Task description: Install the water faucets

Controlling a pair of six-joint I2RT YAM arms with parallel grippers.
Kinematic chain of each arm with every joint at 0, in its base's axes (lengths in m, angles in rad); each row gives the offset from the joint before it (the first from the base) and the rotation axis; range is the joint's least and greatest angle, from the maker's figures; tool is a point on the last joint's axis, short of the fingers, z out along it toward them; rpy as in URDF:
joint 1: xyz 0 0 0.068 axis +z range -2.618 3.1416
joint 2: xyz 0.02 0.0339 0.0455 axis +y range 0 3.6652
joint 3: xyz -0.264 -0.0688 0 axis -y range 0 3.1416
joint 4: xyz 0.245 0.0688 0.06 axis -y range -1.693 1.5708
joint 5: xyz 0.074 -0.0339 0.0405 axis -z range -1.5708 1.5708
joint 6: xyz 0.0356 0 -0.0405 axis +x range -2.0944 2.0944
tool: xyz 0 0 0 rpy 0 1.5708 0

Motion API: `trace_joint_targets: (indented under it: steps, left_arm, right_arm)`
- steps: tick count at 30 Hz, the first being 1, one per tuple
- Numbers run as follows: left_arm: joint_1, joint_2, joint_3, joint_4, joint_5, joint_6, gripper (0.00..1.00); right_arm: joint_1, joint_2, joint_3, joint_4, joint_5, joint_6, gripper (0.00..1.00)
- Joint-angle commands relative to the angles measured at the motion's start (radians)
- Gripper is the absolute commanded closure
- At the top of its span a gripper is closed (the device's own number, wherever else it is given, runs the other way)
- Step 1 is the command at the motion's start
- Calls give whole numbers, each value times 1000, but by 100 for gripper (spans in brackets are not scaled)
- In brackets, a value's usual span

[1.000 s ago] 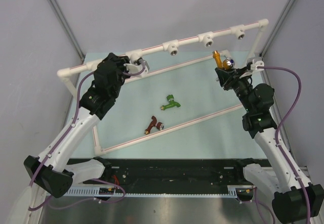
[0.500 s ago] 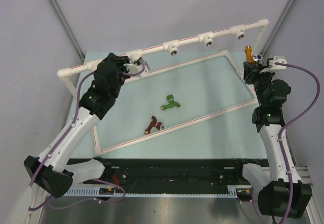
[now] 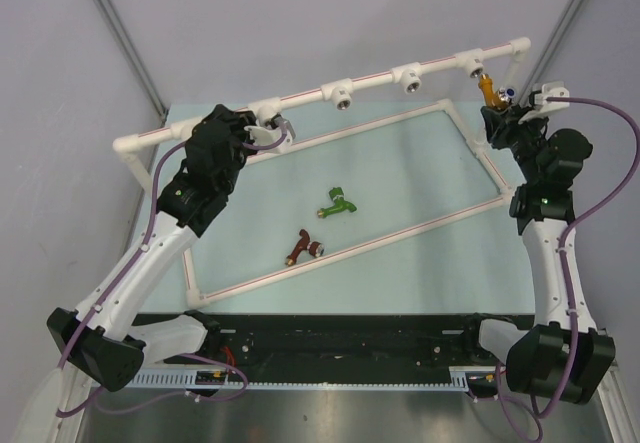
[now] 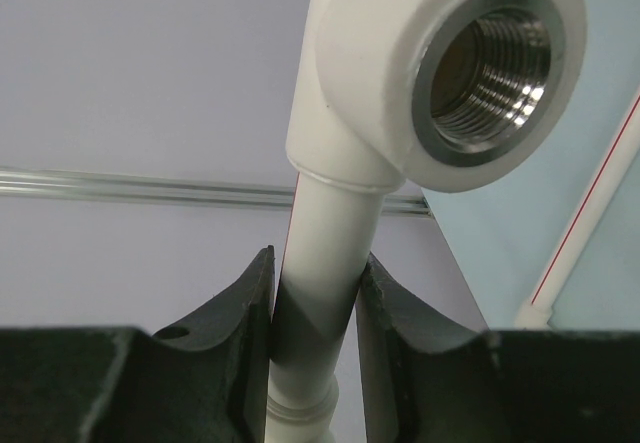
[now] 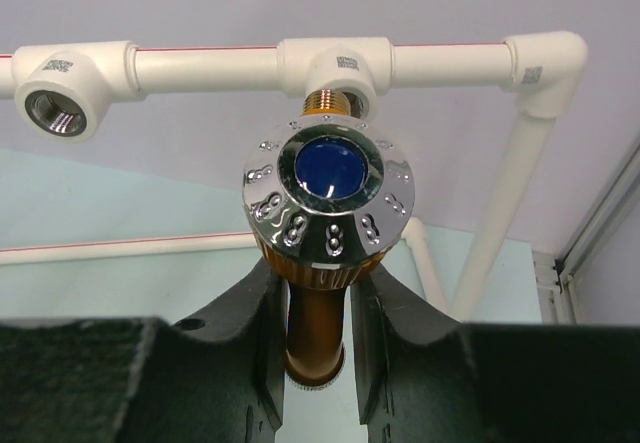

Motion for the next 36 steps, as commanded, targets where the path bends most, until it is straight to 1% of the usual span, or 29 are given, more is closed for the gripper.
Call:
trace_joint_targets:
  steps: [1,5,15,17,20,27,36]
  left_arm:
    - [2,-20,12,35,22,-77,100]
    - [0,-23,9,35,22,-77,100]
    - [-1,-32,6,33,25,-75,100]
    - [-1,-32,6,33,25,-74,100]
    - [-3,-34,6,30,25,-75,100]
    - [-4,-36,6,29,23,-74,100]
    - [-6,-37,6,24,25,-75,100]
  right_arm:
    - [-10,45,98,-27,-69,-66,100]
    - [-12,91,146,-72,-85,-92,100]
    - [-33,171,281,-260,-112,-187,100]
    - [-39,181,306,-263,-124,-191,100]
    - [-43,195,335,-311,-143,-195,100]
    - [-43,209,353,-316,-175,-185,100]
    - [-46,211,353,-280,-161,-176,100]
